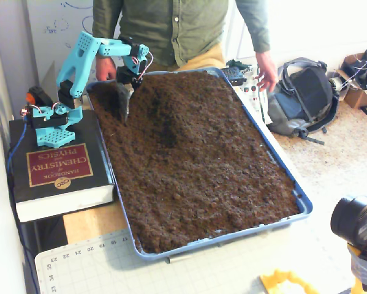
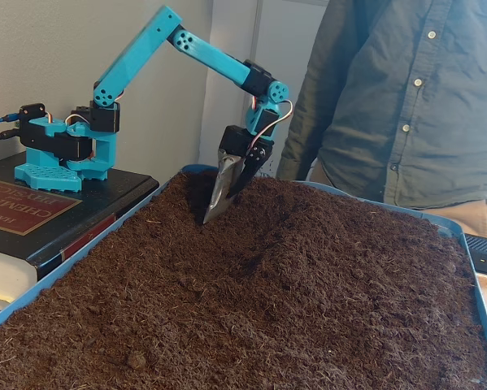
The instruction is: Build a berm.
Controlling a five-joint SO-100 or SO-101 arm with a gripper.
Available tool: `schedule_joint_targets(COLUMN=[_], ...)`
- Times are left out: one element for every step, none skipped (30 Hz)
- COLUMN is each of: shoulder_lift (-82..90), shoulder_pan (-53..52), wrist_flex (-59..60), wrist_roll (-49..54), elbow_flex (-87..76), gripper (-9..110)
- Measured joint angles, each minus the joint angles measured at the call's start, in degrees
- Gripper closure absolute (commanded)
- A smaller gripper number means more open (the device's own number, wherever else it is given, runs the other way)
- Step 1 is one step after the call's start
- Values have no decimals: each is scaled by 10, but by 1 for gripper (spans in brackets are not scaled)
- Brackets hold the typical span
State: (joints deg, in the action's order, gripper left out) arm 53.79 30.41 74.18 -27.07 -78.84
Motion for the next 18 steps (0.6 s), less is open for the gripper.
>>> schedule_joint_targets(shoulder_lift=[-1,-2,-3,-3,-3,-4,-4,-4,-4,-4,-4,-4,-4,-4,-4,-4,-4,-4], shoulder_pan=[0,0,0,-2,-5,-10,-12,-16,-18,-19,-22,-25,-27,-30,-33,-37,-40,-44], wrist_flex=[-11,-22,-33,-43,-50,-57,-64,-70,-76,-82,-85,-89,-93,-98,-102,-106,-111,-114], wrist_roll=[0,0,0,1,3,5,7,11,19,26,35,45,53,62,69,76,81,86], elbow_flex=[1,0,0,-1,-2,-3,-4,-6,-7,-8,-8,-8,-8,-8,-8,-8,-8,-8], gripper=[101,101,101,101,101,101,101,101,101,101,101,101,101,101,101,101,101,101])
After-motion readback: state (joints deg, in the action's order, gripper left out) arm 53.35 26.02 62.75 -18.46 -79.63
